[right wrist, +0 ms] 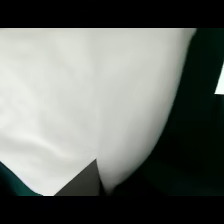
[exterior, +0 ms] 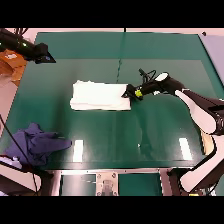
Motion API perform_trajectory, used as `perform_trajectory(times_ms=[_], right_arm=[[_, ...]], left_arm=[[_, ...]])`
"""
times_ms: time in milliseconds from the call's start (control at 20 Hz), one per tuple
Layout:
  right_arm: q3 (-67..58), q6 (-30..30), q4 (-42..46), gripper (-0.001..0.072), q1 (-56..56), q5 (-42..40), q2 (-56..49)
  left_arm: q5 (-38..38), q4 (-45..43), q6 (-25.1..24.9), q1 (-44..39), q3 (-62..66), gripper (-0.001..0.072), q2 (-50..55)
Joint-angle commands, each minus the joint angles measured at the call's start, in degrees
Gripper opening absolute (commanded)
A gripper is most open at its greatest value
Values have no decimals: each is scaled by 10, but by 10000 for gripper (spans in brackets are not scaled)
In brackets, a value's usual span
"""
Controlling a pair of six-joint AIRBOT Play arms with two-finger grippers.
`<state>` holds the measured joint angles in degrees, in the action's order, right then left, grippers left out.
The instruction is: Fold the shirts.
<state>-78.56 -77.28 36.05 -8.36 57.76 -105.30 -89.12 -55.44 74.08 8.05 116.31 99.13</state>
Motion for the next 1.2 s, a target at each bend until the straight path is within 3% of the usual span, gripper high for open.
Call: perform_trajectory(times_ms=[0,200,600,900,1150], right_arm=[[-37,10,-50,16,-8,-14,3],[-108,7,-50,15,66,39,55],[-126,-43,-49,15,388,99,216],[-126,-51,-50,15,604,133,256],[-126,-52,-15,15,697,200,257]], left_arm=[[-1,0,0,0,-2,26,0],[-5,0,0,0,-2,26,0],[-5,1,0,0,-2,26,0],[-9,1,0,0,-2,26,0],[-18,1,0,0,-2,26,0]])
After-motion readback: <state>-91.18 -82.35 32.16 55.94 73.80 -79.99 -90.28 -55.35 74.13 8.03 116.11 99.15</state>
